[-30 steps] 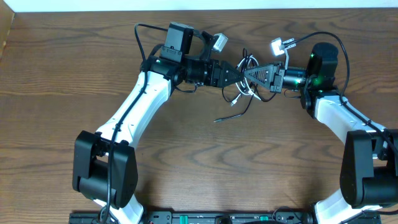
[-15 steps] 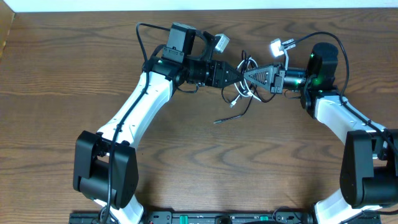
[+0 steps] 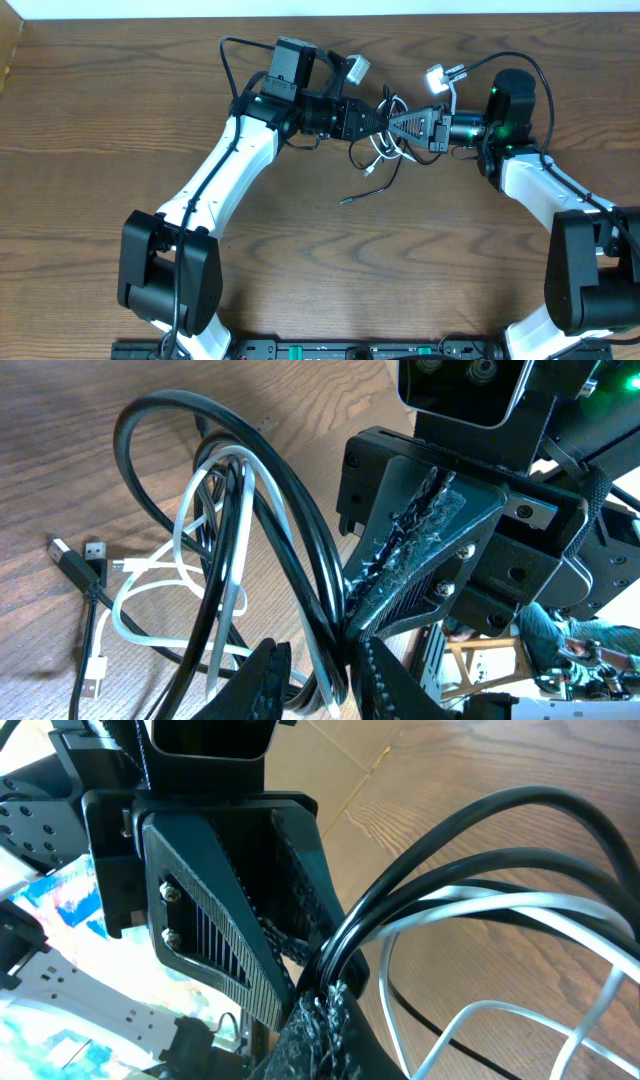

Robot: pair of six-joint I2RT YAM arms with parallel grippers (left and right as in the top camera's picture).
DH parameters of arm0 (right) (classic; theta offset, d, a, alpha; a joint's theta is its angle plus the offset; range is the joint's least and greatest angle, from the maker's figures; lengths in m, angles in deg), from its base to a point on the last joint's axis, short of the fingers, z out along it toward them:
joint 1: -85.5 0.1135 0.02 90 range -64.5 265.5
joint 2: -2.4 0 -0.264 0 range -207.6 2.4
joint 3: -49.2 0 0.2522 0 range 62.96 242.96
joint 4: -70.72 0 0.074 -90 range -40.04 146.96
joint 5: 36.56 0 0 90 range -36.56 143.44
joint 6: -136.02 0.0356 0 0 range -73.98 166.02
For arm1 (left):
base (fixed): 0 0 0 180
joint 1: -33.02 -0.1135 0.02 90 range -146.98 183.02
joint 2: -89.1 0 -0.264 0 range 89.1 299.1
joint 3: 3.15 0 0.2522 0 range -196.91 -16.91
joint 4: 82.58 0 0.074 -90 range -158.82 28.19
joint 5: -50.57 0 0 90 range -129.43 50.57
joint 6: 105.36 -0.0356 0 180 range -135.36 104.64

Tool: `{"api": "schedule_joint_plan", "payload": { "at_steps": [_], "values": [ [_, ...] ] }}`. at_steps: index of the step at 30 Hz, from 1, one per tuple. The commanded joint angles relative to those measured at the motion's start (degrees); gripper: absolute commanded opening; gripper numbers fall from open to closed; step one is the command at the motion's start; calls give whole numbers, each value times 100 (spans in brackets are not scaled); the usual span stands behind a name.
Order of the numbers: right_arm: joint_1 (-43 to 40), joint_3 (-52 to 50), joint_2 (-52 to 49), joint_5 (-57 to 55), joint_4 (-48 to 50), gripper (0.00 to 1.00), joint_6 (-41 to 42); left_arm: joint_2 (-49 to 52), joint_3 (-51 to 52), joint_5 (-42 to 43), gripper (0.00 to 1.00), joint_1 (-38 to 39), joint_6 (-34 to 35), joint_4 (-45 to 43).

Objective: Untangle cables

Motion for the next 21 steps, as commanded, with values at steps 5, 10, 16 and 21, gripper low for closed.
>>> {"api": "schedule_joint_plan", "payload": {
  "at_steps": [5, 10, 16, 21],
  "values": [
    [22, 35, 90, 125, 15, 1, 26, 4, 24, -52, 8, -4, -63, 20],
    [-15, 35, 90, 79, 11, 1, 24, 4, 22, -52, 8, -83, -85, 39],
    [-160, 35, 90, 87, -28, 1, 24, 4, 24, -52, 8, -323, -160, 212],
    [-356, 35, 90, 90, -57, 1, 26, 4, 24, -52, 8, -573, -376, 590]
  ]
}}
